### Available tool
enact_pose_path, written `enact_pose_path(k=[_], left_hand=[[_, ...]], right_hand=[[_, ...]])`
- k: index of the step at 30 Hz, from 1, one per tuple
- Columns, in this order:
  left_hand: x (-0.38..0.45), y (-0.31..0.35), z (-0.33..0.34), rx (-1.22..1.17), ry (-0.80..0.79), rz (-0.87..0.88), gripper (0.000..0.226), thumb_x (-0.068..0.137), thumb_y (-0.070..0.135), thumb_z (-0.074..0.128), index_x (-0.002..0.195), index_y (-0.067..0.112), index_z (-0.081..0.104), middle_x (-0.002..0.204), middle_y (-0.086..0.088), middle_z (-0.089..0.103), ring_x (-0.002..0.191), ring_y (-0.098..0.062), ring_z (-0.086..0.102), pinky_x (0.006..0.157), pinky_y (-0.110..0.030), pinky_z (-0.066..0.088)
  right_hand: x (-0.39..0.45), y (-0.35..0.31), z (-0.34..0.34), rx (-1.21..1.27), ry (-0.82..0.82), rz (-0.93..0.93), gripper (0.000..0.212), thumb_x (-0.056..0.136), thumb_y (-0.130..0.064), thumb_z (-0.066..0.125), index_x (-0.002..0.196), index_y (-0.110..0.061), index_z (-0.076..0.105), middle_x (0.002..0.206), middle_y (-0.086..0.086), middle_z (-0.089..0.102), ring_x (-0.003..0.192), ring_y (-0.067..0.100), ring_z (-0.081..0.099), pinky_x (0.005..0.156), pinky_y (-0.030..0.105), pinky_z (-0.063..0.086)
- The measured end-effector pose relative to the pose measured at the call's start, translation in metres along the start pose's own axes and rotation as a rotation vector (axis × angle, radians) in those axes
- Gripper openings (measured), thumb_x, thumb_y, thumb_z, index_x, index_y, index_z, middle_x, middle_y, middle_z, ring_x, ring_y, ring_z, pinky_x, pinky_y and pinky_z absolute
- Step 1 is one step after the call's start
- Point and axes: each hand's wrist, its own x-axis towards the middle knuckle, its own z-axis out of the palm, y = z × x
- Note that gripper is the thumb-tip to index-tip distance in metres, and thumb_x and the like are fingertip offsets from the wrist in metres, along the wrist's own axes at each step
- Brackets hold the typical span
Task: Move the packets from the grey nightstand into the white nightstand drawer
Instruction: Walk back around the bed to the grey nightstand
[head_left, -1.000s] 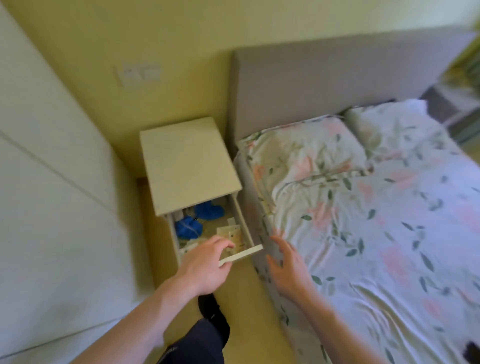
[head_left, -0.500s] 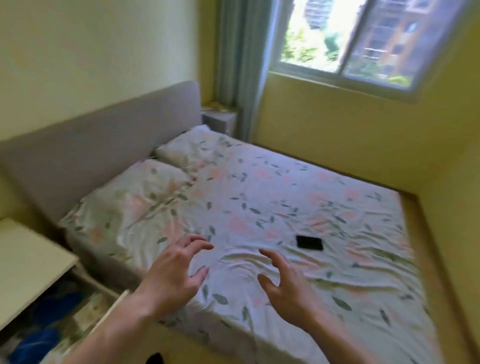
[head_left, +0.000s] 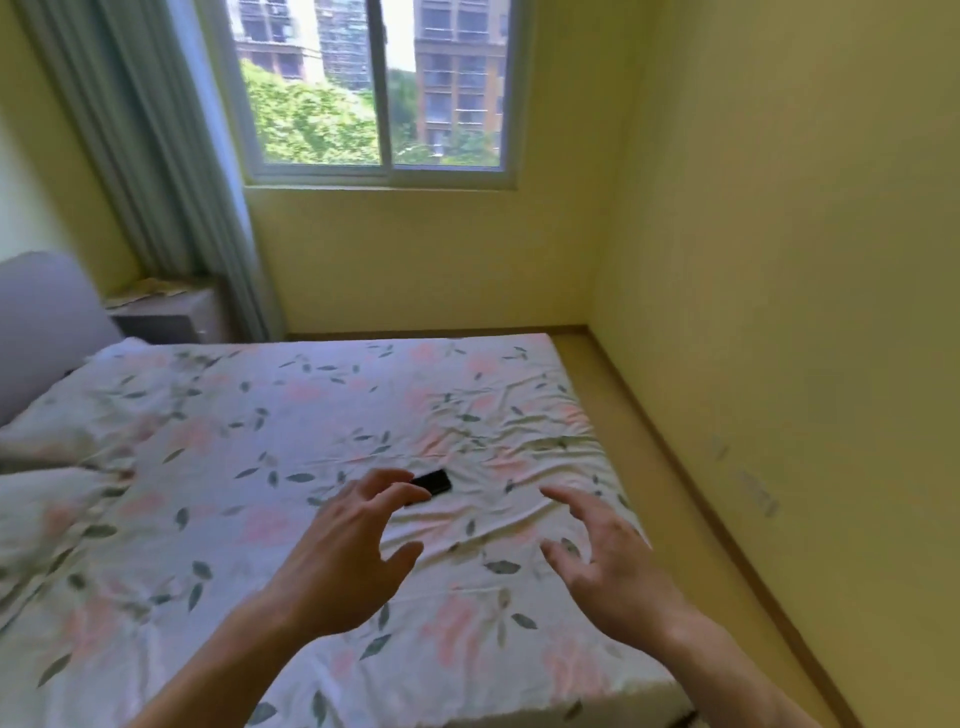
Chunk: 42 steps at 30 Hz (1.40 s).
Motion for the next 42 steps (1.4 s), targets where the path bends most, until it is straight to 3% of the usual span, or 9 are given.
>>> enact_pose_path(k=[11,17,20,23,25,27,36,42], left_hand=[[0.182,0.089,0.101,-0.073,-0.094,0.078,0.045,0.093,0.055,0.061,0.136,0.051,0.047,0.151,0.027,0.032,0.138,-0.006,0.038,0.114,-0.029,0.034],[0.289,0.18,0.147,-0.055,-0.165,0.218,0.049,0.093,0.059,0.058,0.139,0.049,0.046,0.153,0.026,0.031,0.139,-0.006,0.037,0.117,-0.033,0.033],[0.334,0.226,0.168,-0.055,-0.162,0.255,0.049,0.091,0.062,0.056,0.137,0.051,0.045,0.152,0.028,0.03,0.138,-0.005,0.039,0.114,-0.035,0.037],[0.374,0.27,0.193,-0.044,-0.159,0.274,0.05,0.092,0.06,0.056,0.139,0.05,0.045,0.153,0.027,0.03,0.139,-0.004,0.037,0.116,-0.032,0.035],[0.398,0.299,0.211,-0.032,-0.151,0.256,0.051,0.093,0.058,0.058,0.141,0.048,0.045,0.154,0.026,0.03,0.139,-0.003,0.037,0.117,-0.03,0.034],[0.421,0.327,0.232,-0.027,-0.133,0.221,0.052,0.093,0.056,0.059,0.142,0.048,0.044,0.155,0.024,0.029,0.14,-0.003,0.036,0.117,-0.03,0.034],[0.507,0.451,0.307,-0.051,-0.097,0.013,0.05,0.094,0.052,0.06,0.141,0.048,0.044,0.157,0.023,0.027,0.145,-0.005,0.031,0.119,-0.029,0.029],[0.545,0.473,0.304,-0.011,-0.03,-0.106,0.049,0.096,0.05,0.06,0.142,0.047,0.043,0.159,0.026,0.023,0.146,-0.004,0.028,0.118,-0.027,0.025]], right_hand=[[0.065,0.13,-0.146,-0.043,0.084,0.166,0.051,0.098,-0.034,0.063,0.144,-0.043,0.044,0.141,-0.028,0.043,0.125,-0.008,0.04,0.101,0.015,0.032],[0.082,0.207,-0.232,-0.011,0.19,0.257,0.052,0.099,-0.035,0.063,0.146,-0.043,0.043,0.136,-0.027,0.04,0.126,-0.005,0.038,0.106,0.02,0.034],[0.092,0.251,-0.272,-0.017,0.235,0.28,0.053,0.098,-0.037,0.064,0.146,-0.044,0.043,0.143,-0.026,0.04,0.133,-0.003,0.038,0.109,0.021,0.033],[0.11,0.298,-0.311,-0.012,0.25,0.273,0.053,0.097,-0.034,0.066,0.145,-0.042,0.046,0.143,-0.023,0.045,0.127,-0.005,0.042,0.099,0.009,0.032],[0.126,0.331,-0.337,-0.016,0.236,0.248,0.053,0.096,-0.033,0.067,0.144,-0.041,0.047,0.14,-0.023,0.046,0.123,-0.008,0.043,0.093,0.004,0.031],[0.144,0.365,-0.363,-0.009,0.208,0.224,0.053,0.096,-0.032,0.068,0.144,-0.041,0.048,0.139,-0.023,0.046,0.124,-0.008,0.042,0.096,0.005,0.03],[0.209,0.499,-0.492,-0.039,0.093,0.123,0.052,0.095,-0.028,0.068,0.143,-0.038,0.049,0.152,-0.019,0.04,0.14,0.002,0.038,0.118,0.025,0.031],[0.291,0.528,-0.536,-0.045,0.0,-0.004,0.05,0.096,-0.029,0.067,0.143,-0.035,0.05,0.145,-0.024,0.039,0.141,0.002,0.037,0.114,0.018,0.025]])
